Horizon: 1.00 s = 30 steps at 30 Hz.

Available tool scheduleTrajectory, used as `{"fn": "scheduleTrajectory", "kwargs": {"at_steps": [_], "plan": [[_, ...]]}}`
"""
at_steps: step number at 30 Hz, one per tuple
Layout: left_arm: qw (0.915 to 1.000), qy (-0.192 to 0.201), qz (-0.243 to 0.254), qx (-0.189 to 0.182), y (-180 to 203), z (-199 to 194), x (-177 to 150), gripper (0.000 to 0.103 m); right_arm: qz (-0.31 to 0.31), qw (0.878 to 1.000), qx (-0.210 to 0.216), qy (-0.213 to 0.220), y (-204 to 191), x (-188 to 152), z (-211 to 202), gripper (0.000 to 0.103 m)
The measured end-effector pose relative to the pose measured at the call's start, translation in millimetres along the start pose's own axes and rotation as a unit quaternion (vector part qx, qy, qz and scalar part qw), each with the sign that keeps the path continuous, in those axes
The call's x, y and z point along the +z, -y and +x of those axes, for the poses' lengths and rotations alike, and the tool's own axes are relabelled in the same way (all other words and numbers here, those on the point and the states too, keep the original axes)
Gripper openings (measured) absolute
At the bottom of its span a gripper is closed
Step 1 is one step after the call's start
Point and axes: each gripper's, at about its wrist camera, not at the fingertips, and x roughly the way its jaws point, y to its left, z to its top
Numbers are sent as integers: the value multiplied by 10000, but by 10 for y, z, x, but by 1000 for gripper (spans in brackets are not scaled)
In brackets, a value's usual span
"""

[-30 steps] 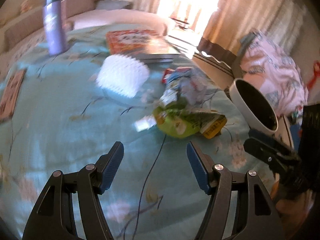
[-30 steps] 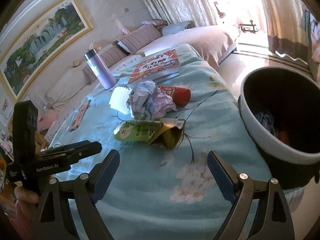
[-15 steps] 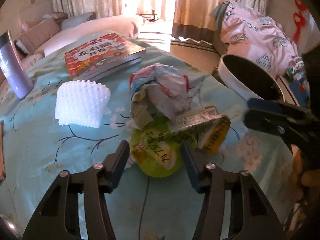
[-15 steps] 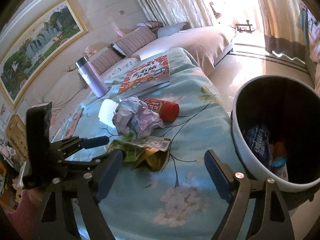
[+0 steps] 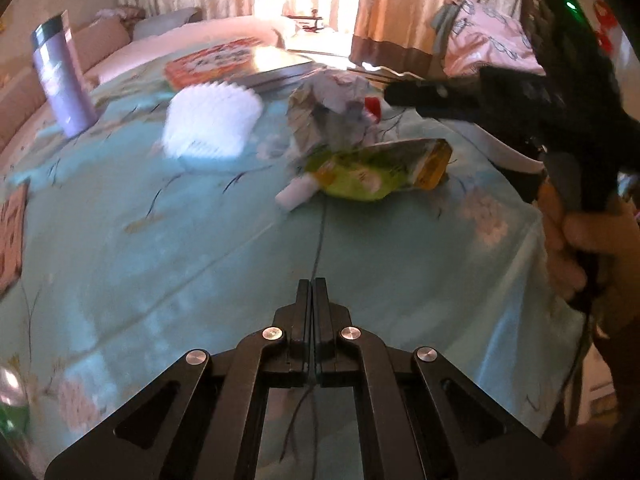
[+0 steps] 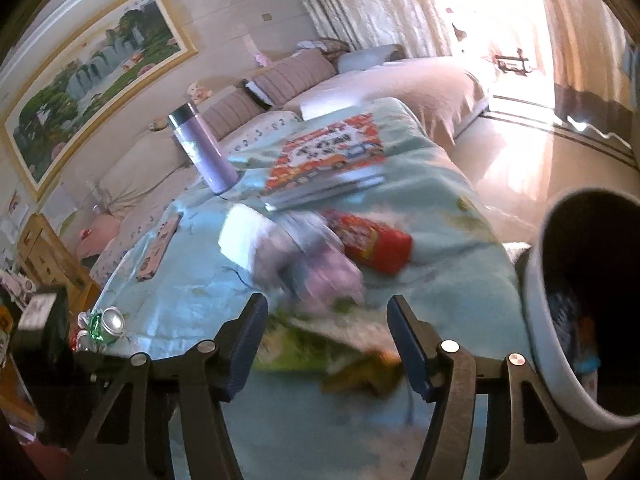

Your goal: Collect trash

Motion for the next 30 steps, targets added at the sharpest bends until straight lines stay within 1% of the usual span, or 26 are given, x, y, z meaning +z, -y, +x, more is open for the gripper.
{"fn": "scheduleTrajectory", "kwargs": {"at_steps": [3,6,7,8,9,10,12,13,17,20,22,26,27,30], "plan": [[9999,-23,-128,14,-71,-7,-42,1,-104,9999,86,-75,-110,130,156,65],[9999,0,-156,-4,-69,-6,-11,1,-231,9995,32,-207,-192,210,369,65],[9999,20,-114,-38,-43,-8,19,3,-218,9994,57,-267,-191,220,440,60],[9999,42,-72,-75,-16,-15,41,4,-203,9992,113,-315,-187,214,481,53],[9999,68,-12,-109,18,-18,83,11,-203,9991,132,-356,-184,209,512,24],[9998,116,71,-109,54,-22,128,21,-227,9990,56,-370,-179,194,516,22],[9993,237,290,-89,134,-21,240,31,-163,9996,89,-233,-143,162,400,21],[9988,278,405,-84,183,-16,294,33,-124,9997,104,-182,-128,156,350,20],[9960,352,808,-114,322,84,534,34,200,9996,76,178,96,108,-58,20],[9929,310,1139,-143,411,202,701,34,466,9982,5,364,287,61,-310,20],[9890,260,1443,-191,495,295,794,34,617,9970,-65,463,405,16,-467,20],[9807,81,1952,-95,702,484,909,34,834,9948,-162,556,582,-76,-684,20],[9790,18,2038,-100,739,522,916,34,875,9944,-182,562,611,-102,-715,20],[9737,35,2277,-21,864,525,885,19,977,9934,-230,556,673,-178,-784,20]]}}
